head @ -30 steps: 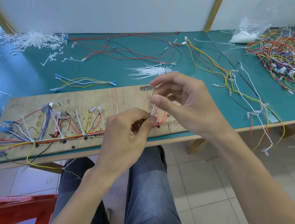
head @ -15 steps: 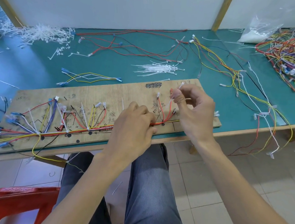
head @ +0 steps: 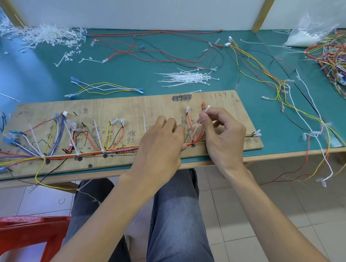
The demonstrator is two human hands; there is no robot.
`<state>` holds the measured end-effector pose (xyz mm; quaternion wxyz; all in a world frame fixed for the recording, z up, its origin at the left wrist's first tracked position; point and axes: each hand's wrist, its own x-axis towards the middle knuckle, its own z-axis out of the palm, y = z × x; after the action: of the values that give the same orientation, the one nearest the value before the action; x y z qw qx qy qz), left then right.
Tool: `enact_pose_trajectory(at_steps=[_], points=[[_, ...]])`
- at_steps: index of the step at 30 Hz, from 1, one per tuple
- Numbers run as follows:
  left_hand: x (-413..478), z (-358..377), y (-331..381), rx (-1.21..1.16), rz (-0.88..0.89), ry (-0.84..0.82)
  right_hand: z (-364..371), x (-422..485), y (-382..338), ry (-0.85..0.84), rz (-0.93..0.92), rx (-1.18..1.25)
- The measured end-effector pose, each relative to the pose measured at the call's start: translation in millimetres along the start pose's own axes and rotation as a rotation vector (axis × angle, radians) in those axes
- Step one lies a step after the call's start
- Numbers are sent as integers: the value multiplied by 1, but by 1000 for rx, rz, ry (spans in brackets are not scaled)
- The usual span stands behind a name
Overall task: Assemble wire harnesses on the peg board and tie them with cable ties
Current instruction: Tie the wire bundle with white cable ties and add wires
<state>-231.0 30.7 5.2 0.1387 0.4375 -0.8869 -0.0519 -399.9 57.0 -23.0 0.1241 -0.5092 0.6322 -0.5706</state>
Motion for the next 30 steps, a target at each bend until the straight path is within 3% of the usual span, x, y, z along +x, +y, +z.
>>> enact_pose_trajectory(at_steps=[12, 19, 26, 30], points=[[-1, 7, 8, 143, -23, -72, -3, -2, 5, -123, -96, -216], [-4, 1, 2, -50, 12, 5, -11, 2, 4, -251, -139, -203], [-29, 0, -13, -196, 270, 73, -16, 3, -1, -343, -34, -147], [-28, 6, -12, -115, 349, 106, -19, 4, -5, -399, -31, -194]])
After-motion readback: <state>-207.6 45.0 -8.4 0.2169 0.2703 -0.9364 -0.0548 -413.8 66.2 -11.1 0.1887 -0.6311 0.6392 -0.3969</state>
